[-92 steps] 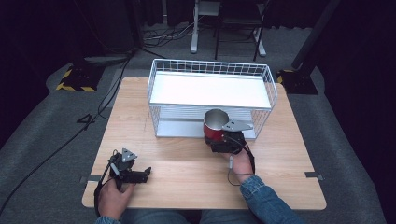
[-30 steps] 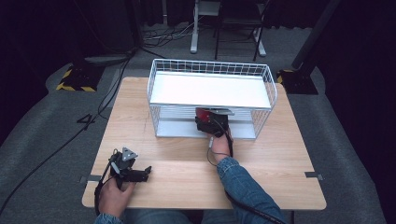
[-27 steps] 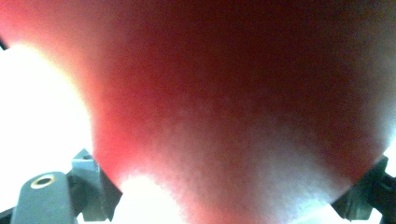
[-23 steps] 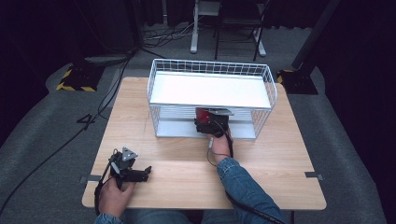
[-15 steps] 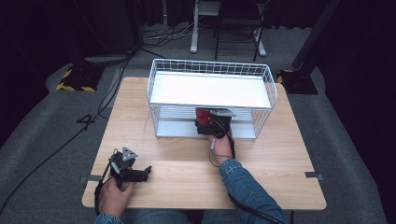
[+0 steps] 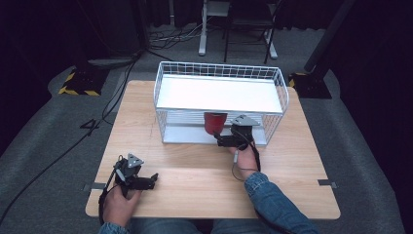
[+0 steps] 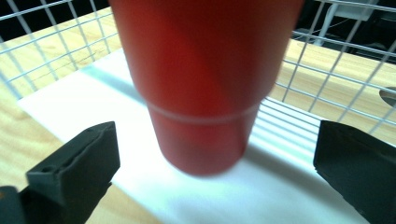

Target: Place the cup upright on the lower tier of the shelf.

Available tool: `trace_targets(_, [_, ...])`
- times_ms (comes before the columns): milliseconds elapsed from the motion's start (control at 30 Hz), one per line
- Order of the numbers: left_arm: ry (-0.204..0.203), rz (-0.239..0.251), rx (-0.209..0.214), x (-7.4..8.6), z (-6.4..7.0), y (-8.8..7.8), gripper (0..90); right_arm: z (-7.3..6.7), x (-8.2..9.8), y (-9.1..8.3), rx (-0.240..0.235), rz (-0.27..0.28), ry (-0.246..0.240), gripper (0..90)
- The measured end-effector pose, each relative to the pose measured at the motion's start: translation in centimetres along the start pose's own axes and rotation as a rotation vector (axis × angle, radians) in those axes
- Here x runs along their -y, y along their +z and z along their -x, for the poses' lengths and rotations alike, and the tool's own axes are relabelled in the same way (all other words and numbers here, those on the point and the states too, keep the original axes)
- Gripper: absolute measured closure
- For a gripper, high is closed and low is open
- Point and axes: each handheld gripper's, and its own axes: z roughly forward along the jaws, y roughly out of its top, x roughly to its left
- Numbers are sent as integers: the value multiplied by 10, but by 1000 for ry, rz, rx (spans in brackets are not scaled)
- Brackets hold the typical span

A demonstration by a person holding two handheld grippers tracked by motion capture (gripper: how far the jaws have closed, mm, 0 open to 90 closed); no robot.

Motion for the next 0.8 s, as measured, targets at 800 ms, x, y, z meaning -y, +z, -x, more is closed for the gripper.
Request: trace_targets(800, [0, -2, 0, 0, 0, 0, 5, 27, 9, -86, -75, -35, -27, 39])
